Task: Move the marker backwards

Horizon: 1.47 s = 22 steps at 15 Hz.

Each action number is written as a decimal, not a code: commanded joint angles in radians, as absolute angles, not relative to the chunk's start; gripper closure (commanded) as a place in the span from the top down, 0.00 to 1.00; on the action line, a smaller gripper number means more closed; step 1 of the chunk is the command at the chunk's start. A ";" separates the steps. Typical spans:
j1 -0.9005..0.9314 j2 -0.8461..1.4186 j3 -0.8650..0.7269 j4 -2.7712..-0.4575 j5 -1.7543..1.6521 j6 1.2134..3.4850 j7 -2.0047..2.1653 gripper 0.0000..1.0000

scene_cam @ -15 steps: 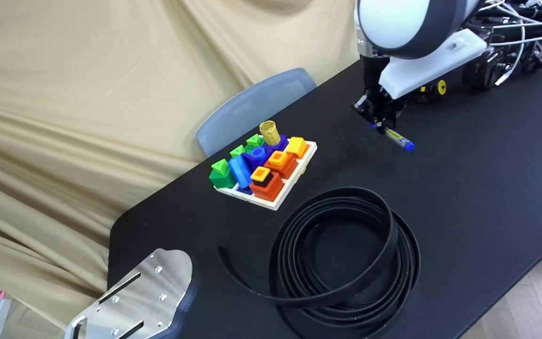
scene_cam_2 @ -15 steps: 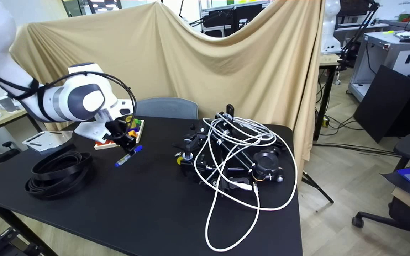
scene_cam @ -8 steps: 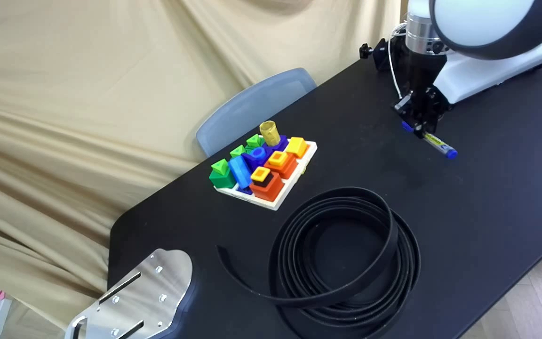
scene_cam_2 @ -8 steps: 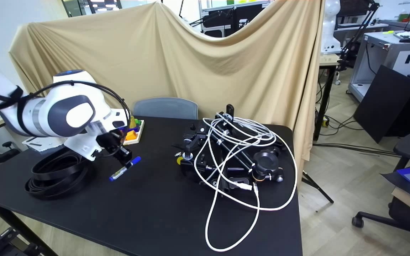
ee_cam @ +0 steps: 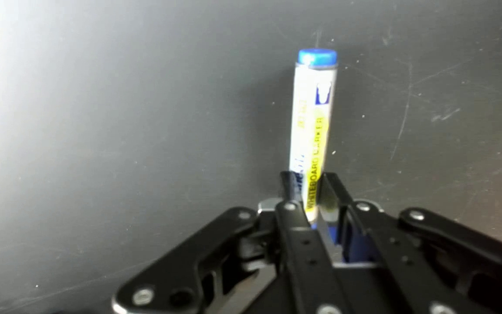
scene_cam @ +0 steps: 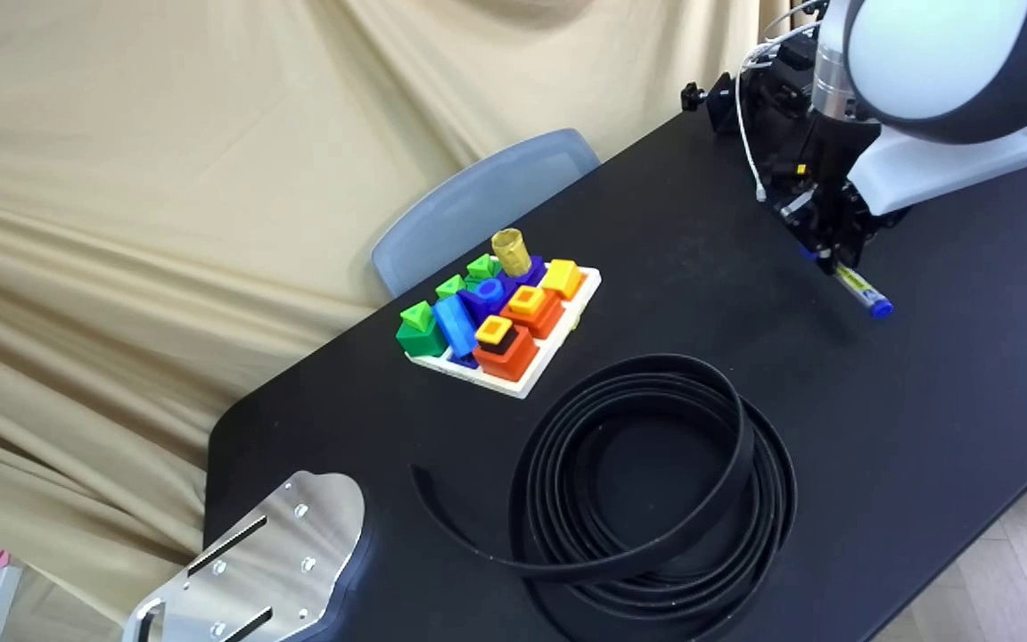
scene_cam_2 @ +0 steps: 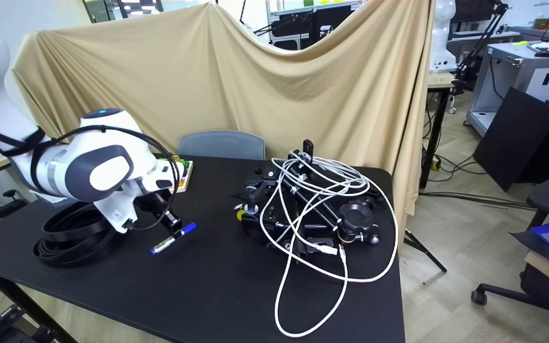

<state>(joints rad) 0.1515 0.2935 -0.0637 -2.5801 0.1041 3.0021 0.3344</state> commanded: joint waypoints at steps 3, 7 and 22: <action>0.156 0.381 -0.056 -2.555 0.174 3.075 0.376 0.05; 0.170 0.406 -0.057 -2.545 0.208 3.118 0.371 0.44; 0.254 0.276 -0.123 -2.546 0.176 2.905 0.459 1.00</action>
